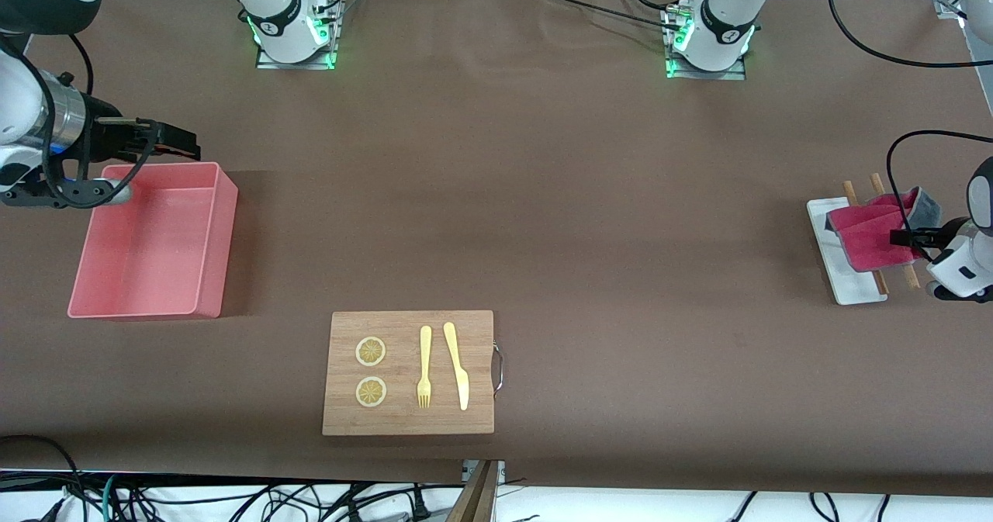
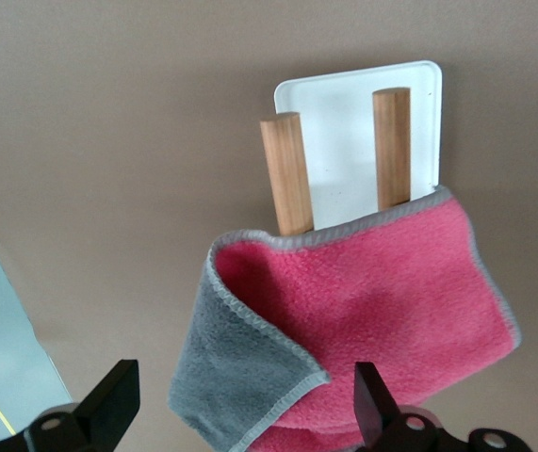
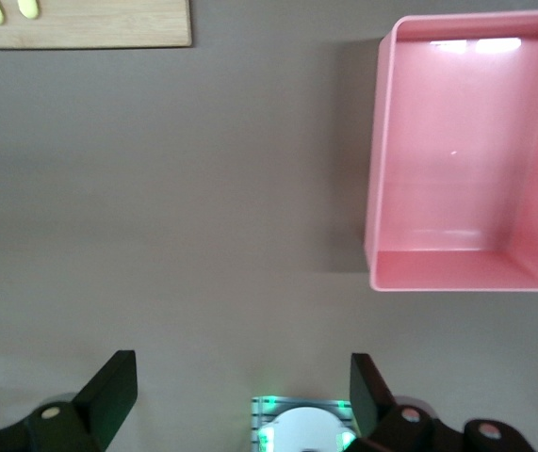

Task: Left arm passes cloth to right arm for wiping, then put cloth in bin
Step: 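Grasp the pink cloth with the left gripper while the right gripper advances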

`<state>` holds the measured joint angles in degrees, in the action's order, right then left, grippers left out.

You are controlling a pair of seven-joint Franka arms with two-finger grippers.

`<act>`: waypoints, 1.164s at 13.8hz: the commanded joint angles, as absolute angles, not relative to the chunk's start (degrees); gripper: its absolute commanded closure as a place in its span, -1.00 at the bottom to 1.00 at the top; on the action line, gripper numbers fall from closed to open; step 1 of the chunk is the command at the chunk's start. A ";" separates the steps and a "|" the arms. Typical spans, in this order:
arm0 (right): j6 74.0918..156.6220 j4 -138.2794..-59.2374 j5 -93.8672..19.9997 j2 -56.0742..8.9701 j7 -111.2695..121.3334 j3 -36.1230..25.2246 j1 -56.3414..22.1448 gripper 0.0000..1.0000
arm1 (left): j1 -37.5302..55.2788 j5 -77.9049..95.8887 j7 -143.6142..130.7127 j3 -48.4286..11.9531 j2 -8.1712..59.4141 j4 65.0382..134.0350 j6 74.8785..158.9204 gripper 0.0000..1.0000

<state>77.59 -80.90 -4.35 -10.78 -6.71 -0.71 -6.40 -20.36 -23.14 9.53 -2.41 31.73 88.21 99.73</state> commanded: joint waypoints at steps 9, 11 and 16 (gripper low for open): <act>77.52 -81.04 -8.61 -10.37 -20.99 -0.62 -8.87 -1.00 | -21.45 -22.41 12.13 -2.29 32.61 87.54 98.96 -1.00; 77.61 -81.04 -9.40 -10.37 -23.46 -0.62 -9.23 -1.00 | -21.53 -22.41 12.48 -2.29 32.52 87.54 98.96 -1.00; 77.61 -81.04 -9.76 -10.37 -23.64 -0.70 -9.14 -1.00 | -21.62 -22.24 14.50 -2.29 32.69 87.45 99.23 0.13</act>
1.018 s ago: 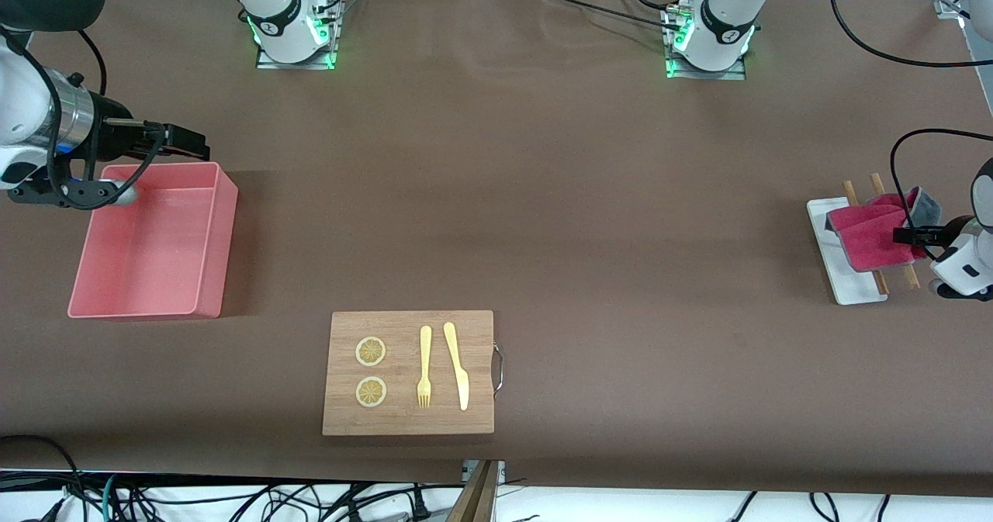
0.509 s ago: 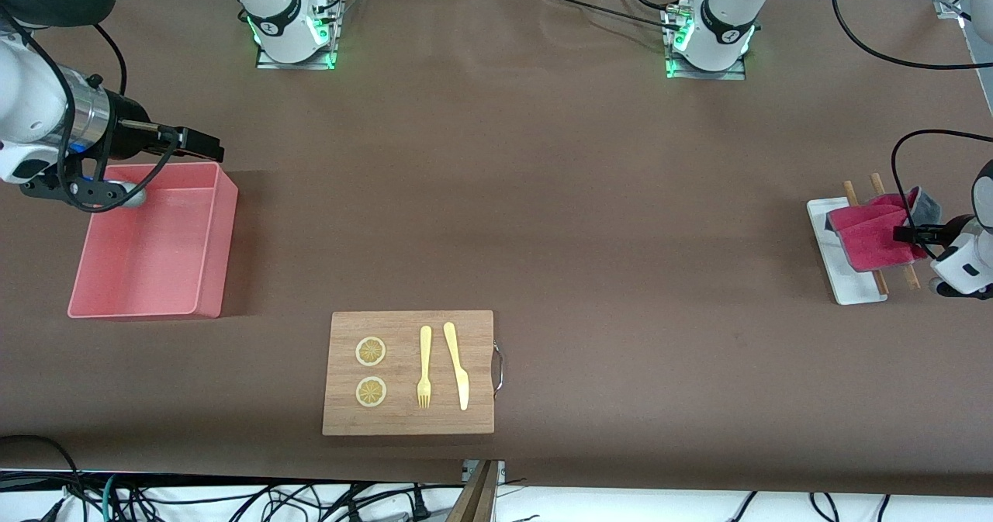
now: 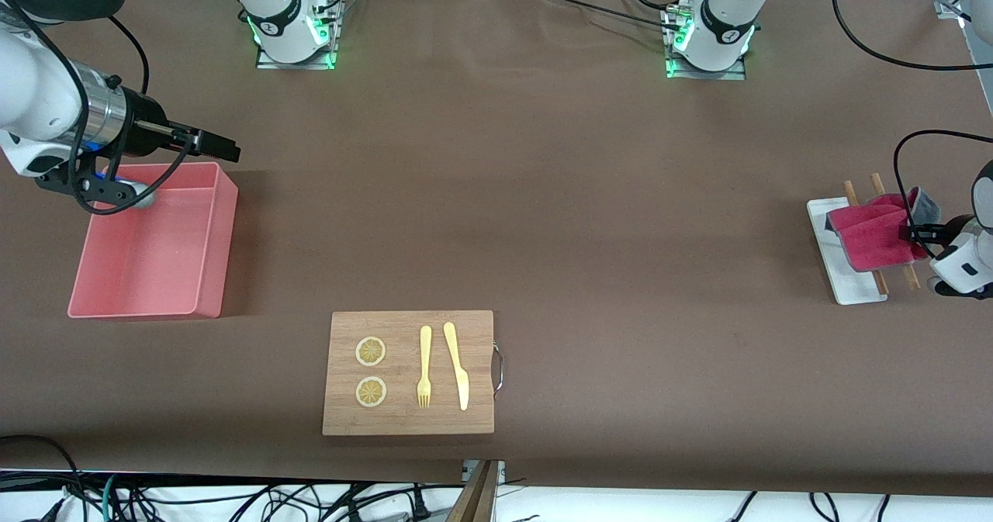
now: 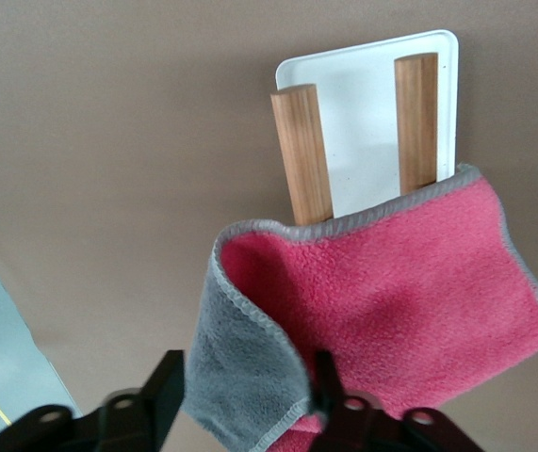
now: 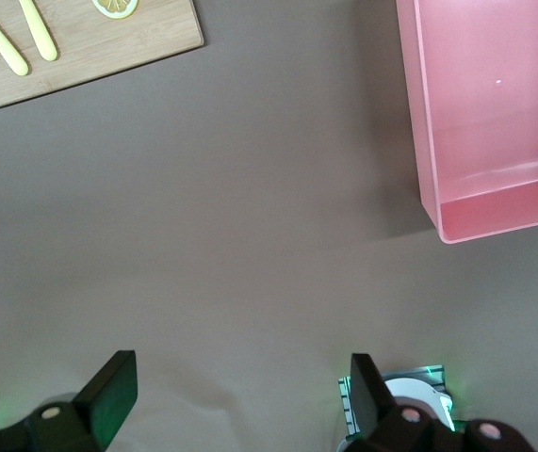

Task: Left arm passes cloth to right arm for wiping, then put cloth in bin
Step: 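Grasp the pink cloth with the left gripper while the right gripper advances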

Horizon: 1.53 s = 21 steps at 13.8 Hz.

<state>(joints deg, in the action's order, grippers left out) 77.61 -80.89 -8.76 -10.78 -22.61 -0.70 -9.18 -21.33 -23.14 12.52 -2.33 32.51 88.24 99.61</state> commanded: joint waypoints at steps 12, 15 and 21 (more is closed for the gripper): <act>77.52 -81.04 -9.84 -10.46 -23.55 -0.70 -9.14 -1.00 | -21.01 -21.88 14.33 -2.90 31.04 87.10 98.97 1.00; 77.61 -81.04 -9.84 -10.46 -23.73 -0.70 -9.14 -1.00 | -19.34 -21.36 13.71 -6.58 27.87 83.60 93.81 1.00; 78.31 -80.95 -12.03 -10.63 -27.32 -0.70 -9.14 -1.00 | -17.23 -17.69 5.48 -19.05 26.81 70.32 78.59 1.00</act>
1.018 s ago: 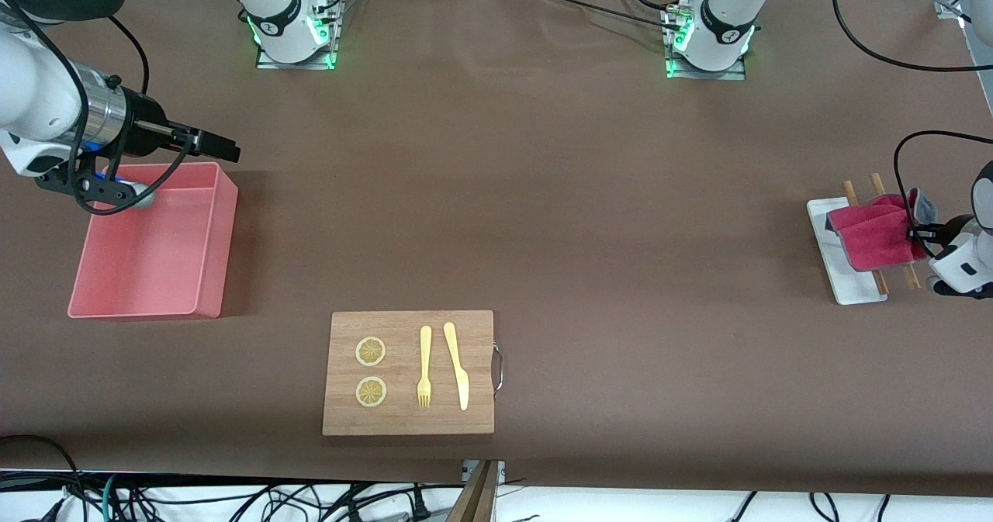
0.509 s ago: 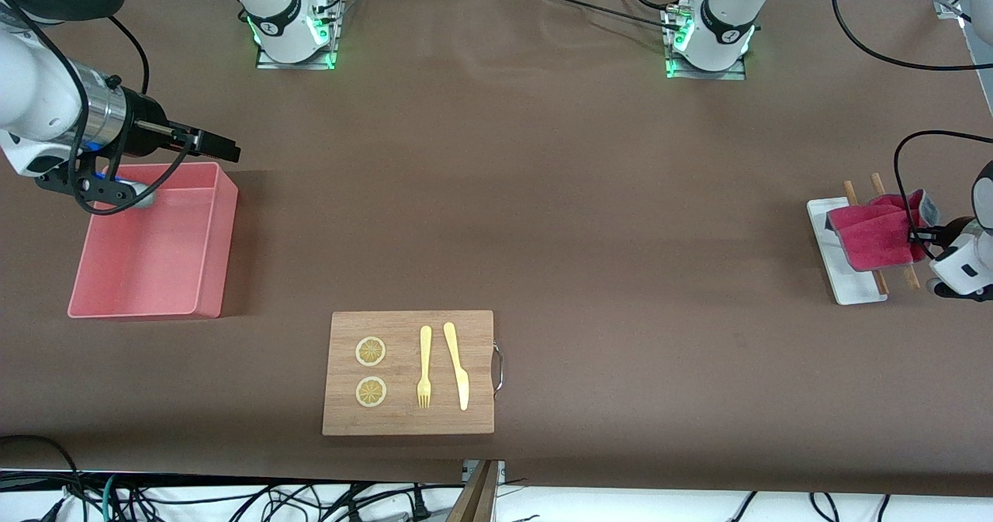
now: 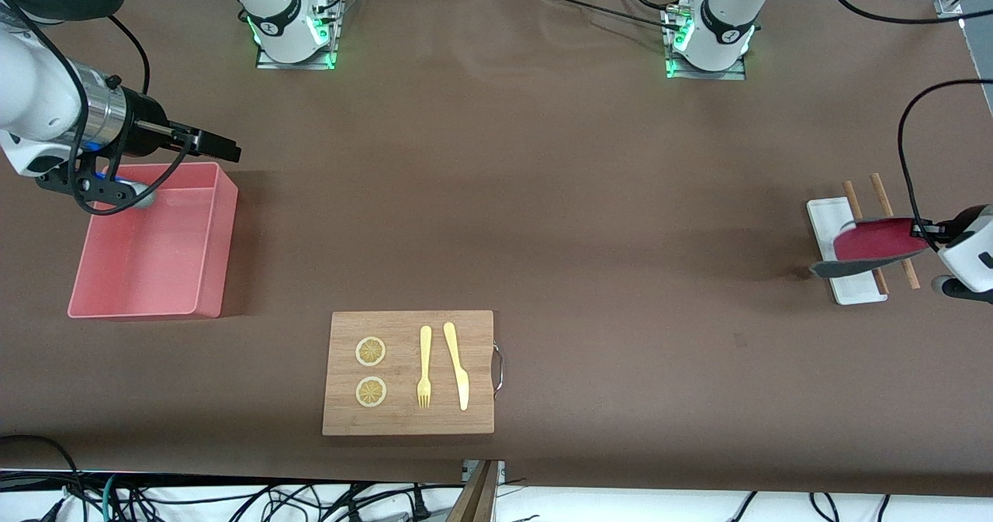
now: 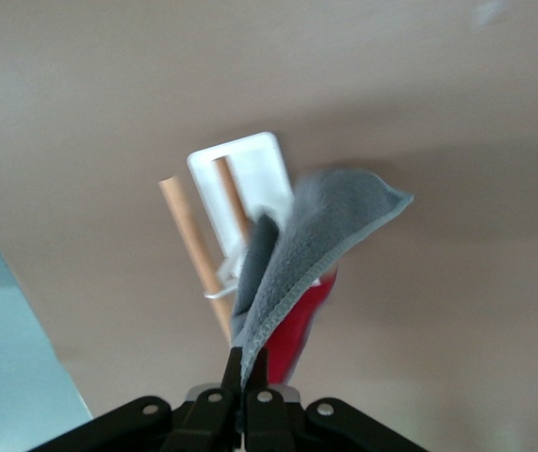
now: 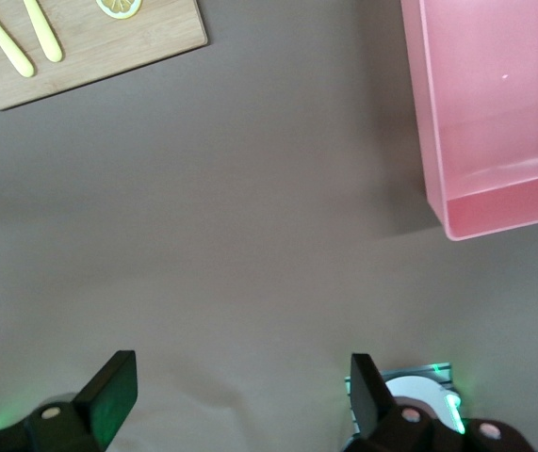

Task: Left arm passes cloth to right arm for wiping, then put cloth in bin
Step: 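Lift the cloth with the left gripper and carry it toward the right gripper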

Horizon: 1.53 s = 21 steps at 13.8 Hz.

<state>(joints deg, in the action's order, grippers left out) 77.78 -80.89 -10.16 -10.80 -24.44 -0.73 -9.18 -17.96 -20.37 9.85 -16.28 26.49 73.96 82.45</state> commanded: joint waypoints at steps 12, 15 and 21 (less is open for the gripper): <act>97.45 -80.95 -17.22 -16.69 -47.89 -0.62 -17.49 -1.00 | 13.35 -9.34 -44.27 -24.17 29.53 57.92 88.48 1.00; 101.06 -80.95 -21.43 -18.01 -48.43 -0.62 -17.75 -1.00 | 13.89 -1.52 -51.48 -24.17 29.79 57.92 95.17 1.00; 113.09 -80.95 -24.08 -22.75 -61.32 -0.62 -23.19 -1.00 | 16.52 9.84 -66.43 -24.43 29.62 57.83 107.03 1.00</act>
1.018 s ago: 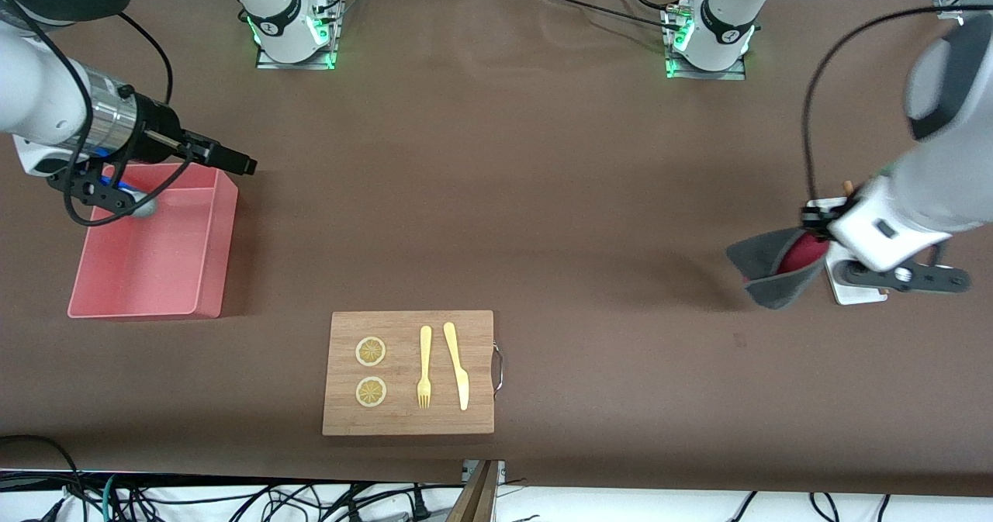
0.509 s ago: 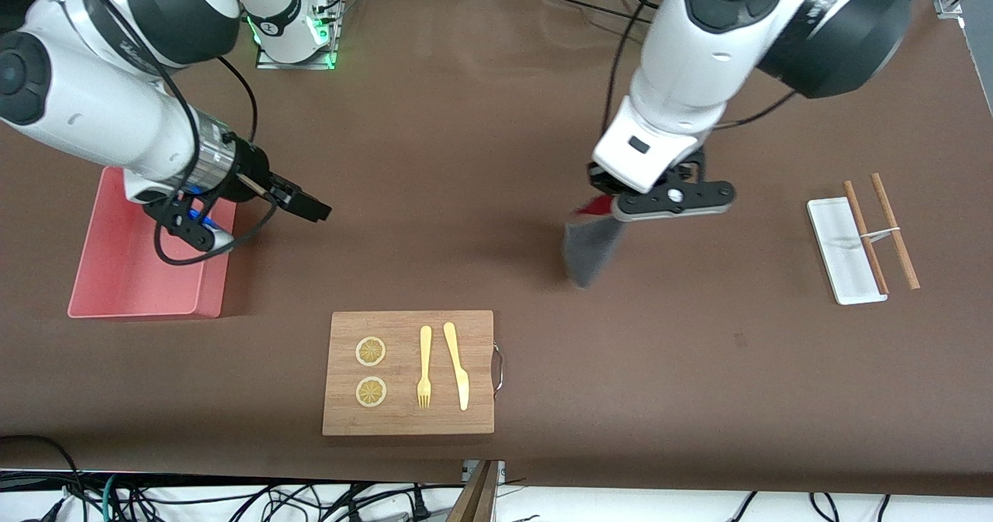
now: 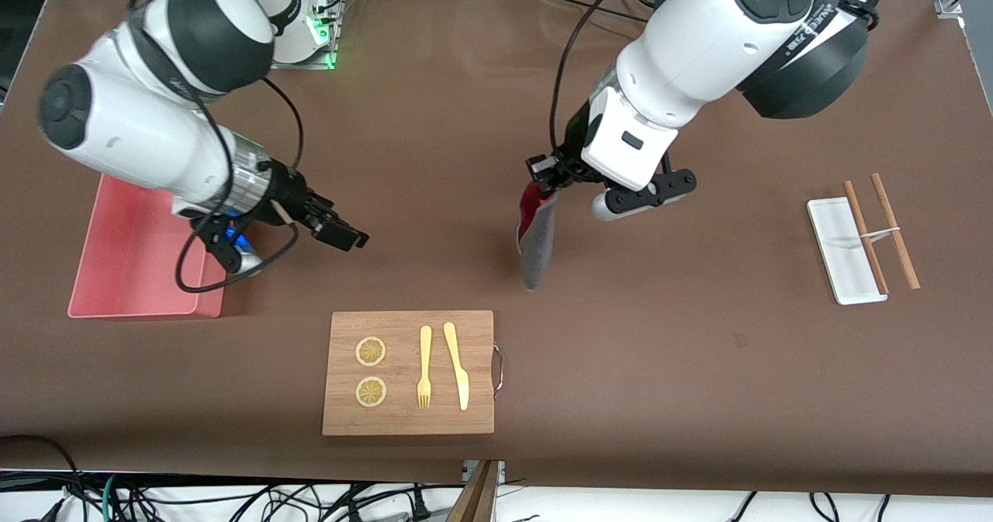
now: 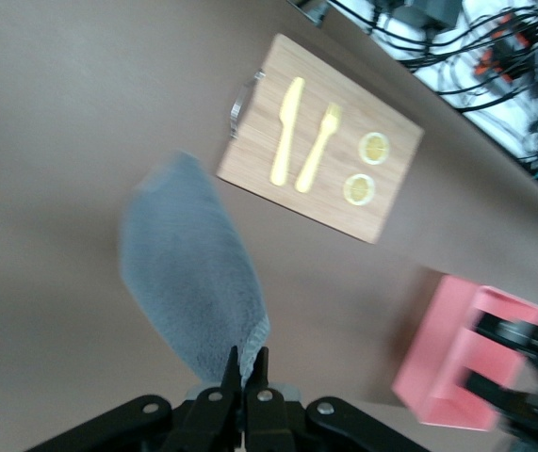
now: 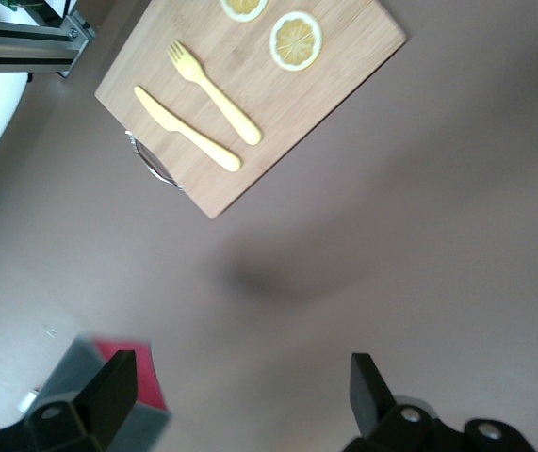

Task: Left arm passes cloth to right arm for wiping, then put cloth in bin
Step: 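Lift the cloth with the left gripper and carry it toward the right gripper, then grasp the hanging cloth with the right gripper below the left gripper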

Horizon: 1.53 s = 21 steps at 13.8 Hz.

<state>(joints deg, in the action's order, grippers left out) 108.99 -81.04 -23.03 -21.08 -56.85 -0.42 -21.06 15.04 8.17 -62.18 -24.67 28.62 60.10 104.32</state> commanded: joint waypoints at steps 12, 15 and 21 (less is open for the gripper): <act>116.91 -80.42 -23.73 -23.56 -67.94 -0.79 -27.69 -1.00 | 20.65 21.53 -76.46 -24.26 29.79 57.92 120.23 1.00; 112.96 -80.33 -23.82 -21.71 -66.27 -1.32 -27.34 -1.00 | 20.92 21.53 -77.17 -24.26 29.79 58.01 120.59 1.00; 111.27 -80.33 -23.99 -20.21 -66.09 -0.97 -27.16 -1.00 | 21.01 21.53 -77.08 -24.26 30.76 58.01 121.20 1.00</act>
<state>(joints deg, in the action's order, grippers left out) 111.68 -80.06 -23.04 -20.65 -67.16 -1.20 -27.34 20.15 20.39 -76.43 -24.72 29.75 59.98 120.77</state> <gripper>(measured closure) 0.000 0.982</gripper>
